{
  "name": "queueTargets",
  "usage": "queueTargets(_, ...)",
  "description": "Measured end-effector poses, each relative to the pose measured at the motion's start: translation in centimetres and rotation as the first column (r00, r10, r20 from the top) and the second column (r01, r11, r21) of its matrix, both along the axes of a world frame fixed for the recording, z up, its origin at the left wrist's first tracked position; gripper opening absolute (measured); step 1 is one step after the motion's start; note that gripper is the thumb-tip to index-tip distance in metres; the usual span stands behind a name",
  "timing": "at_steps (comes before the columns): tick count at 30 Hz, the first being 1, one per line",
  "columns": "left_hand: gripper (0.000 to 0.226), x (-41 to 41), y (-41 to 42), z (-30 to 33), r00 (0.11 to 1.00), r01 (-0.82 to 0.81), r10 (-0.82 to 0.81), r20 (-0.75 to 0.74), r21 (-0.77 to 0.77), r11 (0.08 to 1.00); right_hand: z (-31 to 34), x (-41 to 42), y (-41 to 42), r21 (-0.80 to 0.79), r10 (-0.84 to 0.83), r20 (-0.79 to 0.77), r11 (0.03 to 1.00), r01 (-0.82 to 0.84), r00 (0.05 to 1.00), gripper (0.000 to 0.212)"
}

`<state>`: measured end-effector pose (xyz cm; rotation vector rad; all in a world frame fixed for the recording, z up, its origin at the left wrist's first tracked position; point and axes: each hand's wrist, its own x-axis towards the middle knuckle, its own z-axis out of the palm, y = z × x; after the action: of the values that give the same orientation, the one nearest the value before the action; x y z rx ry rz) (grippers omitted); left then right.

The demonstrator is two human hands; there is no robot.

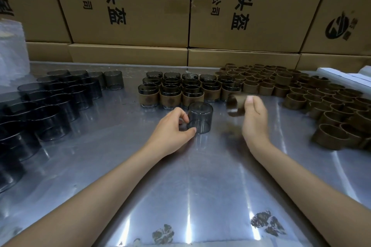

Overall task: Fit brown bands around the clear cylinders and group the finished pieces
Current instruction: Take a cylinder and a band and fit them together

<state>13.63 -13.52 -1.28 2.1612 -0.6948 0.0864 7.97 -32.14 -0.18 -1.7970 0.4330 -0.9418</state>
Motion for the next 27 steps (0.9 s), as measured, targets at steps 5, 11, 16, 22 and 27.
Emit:
queueTargets(5,0.027,0.1,0.0,0.0,1.000,0.002,-0.002,0.002,-0.010,1.000,1.3,-0.8,3.6,0.273,0.203,0.116,0.935,-0.228,0.972,0.036)
queueTargets(11,0.067,-0.1,0.0,0.1,0.998,0.055,-0.058,-0.032,-0.098,0.994,2.1,-0.7,3.6,0.247,0.375,0.104,0.888,-0.389,0.921,0.024)
queueTargets(16,0.095,-0.5,-0.3,0.2,0.972,0.214,-0.225,-0.073,-0.130,0.968,1.9,-0.1,3.9,0.168,0.380,0.014,0.911,-0.376,0.925,0.041)
queueTargets(22,0.081,-0.8,-0.7,0.7,0.947,0.195,-0.258,-0.192,-0.297,0.935,0.8,0.3,5.0,0.228,0.449,-0.129,0.881,-0.415,0.884,0.075)
queueTargets(27,0.079,-0.5,-0.6,0.9,0.947,0.185,-0.246,-0.205,-0.275,0.943,0.4,0.6,4.7,0.180,0.472,-0.177,0.878,-0.443,0.864,0.067)
